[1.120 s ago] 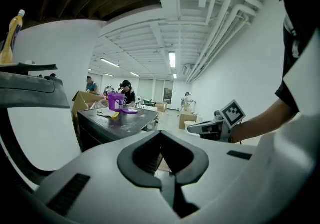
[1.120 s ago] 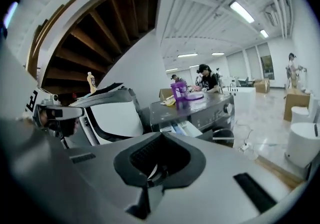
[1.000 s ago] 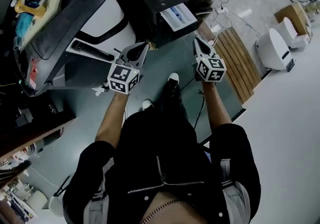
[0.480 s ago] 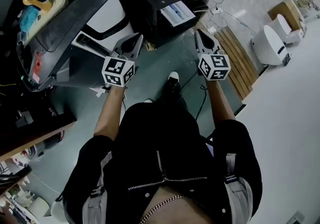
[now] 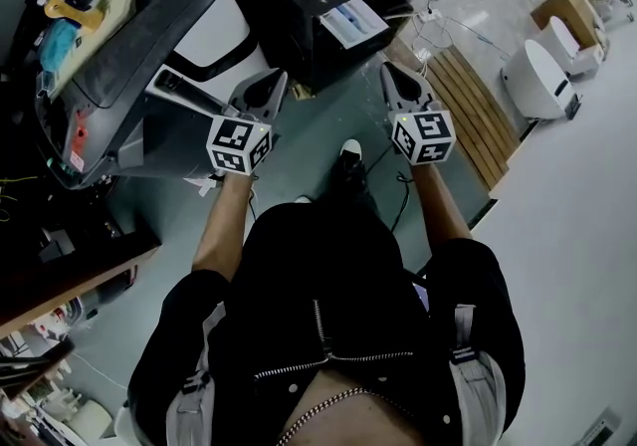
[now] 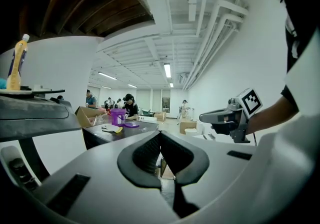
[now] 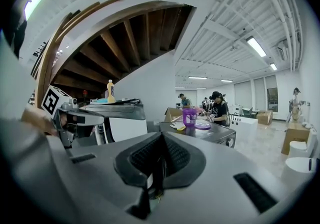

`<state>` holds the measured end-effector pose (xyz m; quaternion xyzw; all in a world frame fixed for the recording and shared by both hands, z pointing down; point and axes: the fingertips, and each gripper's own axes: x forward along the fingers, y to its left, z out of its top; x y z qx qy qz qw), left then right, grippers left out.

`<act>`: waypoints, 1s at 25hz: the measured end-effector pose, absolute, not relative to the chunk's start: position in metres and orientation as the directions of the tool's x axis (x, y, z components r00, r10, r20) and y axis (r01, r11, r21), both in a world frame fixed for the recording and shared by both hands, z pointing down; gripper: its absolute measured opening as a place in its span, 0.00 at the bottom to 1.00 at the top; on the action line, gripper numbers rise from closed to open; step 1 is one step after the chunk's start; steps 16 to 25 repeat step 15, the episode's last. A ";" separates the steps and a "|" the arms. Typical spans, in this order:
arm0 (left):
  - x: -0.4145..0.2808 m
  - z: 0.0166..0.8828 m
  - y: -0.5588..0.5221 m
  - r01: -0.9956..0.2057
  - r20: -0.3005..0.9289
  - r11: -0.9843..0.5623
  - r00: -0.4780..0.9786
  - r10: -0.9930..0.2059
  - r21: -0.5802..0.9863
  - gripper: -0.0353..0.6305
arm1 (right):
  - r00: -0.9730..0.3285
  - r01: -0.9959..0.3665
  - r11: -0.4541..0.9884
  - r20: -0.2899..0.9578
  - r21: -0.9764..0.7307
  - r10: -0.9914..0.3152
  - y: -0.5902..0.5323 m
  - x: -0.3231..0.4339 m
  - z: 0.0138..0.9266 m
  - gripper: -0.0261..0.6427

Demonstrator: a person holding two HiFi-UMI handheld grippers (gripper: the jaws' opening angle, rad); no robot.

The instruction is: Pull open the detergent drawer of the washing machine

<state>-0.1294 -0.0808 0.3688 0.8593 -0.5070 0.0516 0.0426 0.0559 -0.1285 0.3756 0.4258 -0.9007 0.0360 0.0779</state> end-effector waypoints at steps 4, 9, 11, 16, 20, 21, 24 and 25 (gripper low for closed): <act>-0.132 0.369 -0.084 -0.874 0.134 -0.485 0.483 -0.865 0.018 0.08 | -0.625 -0.774 0.634 0.169 -0.002 -0.762 -0.130 0.055 0.375 0.05; -0.132 0.368 -0.090 -0.875 0.133 -0.484 0.482 -0.866 0.021 0.08 | -0.624 -0.774 0.633 0.173 -0.004 -0.762 -0.135 0.055 0.376 0.05; -0.130 0.367 -0.094 -0.874 0.133 -0.485 0.484 -0.865 0.024 0.08 | -0.623 -0.775 0.632 0.177 -0.007 -0.762 -0.138 0.056 0.376 0.05; -0.126 0.370 -0.100 -0.872 0.138 -0.488 0.488 -0.862 0.035 0.08 | -0.619 -0.779 0.627 0.183 -0.014 -0.764 -0.143 0.059 0.377 0.05; -0.126 0.370 -0.100 -0.872 0.138 -0.488 0.488 -0.862 0.035 0.08 | -0.619 -0.779 0.627 0.183 -0.014 -0.764 -0.143 0.059 0.377 0.05; -0.126 0.370 -0.100 -0.872 0.138 -0.488 0.488 -0.862 0.035 0.08 | -0.619 -0.779 0.627 0.183 -0.014 -0.764 -0.143 0.059 0.377 0.05; -0.126 0.370 -0.100 -0.872 0.138 -0.488 0.488 -0.862 0.035 0.08 | -0.619 -0.779 0.627 0.183 -0.014 -0.764 -0.143 0.059 0.377 0.05; -0.126 0.370 -0.100 -0.872 0.138 -0.488 0.488 -0.862 0.035 0.08 | -0.619 -0.779 0.627 0.183 -0.014 -0.764 -0.143 0.059 0.377 0.05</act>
